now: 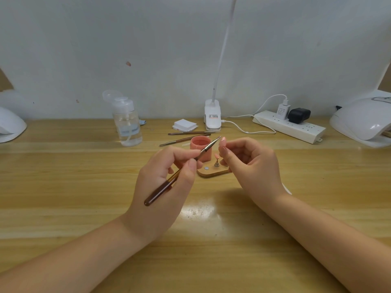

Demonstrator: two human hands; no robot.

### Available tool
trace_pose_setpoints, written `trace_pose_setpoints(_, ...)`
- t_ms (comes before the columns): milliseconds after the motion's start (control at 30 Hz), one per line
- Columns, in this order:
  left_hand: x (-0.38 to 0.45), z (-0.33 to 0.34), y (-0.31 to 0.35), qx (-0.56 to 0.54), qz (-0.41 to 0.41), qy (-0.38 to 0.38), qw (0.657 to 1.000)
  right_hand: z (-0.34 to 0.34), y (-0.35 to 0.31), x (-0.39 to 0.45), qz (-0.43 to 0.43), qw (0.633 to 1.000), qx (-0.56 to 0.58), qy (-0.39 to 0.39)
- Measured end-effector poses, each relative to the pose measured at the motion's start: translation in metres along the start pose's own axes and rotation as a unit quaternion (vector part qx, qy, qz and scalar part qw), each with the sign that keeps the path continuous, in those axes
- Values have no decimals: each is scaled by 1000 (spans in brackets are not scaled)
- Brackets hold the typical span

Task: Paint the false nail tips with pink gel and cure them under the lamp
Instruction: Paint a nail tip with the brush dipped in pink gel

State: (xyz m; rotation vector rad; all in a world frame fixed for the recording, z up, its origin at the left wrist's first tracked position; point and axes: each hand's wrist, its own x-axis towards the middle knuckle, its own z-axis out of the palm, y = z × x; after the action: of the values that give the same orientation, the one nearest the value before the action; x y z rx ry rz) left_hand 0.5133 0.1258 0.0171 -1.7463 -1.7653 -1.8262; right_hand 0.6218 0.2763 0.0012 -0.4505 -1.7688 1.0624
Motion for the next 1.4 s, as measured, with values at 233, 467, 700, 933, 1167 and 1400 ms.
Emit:
trace_pose_setpoints(233,0,1,-3,-48,-25,-10,998,2,-2,-2,-22,1000,-15,-10)
trace_pose_setpoints(467,-1,-1,-2,-35,-9,-1,999,-1,-2,0,-1,1000,-16,3)
trace_pose_setpoints(700,-1,0,-4,-13,-19,-17,1000,1,-3,-2,-14,1000,-25,-2)
trace_pose_setpoints(933,-2,1,-5,-57,-29,12,998,3,-1,-2,6,1000,-8,-3)
trace_pose_setpoints(1167,-3,2,-6,-111,-57,-5,992,2,-1,-2,-6,1000,-11,-5)
trace_pose_setpoints(1400,-2,0,-3,-83,-38,15,996,0,-1,-1,-27,998,-62,2)
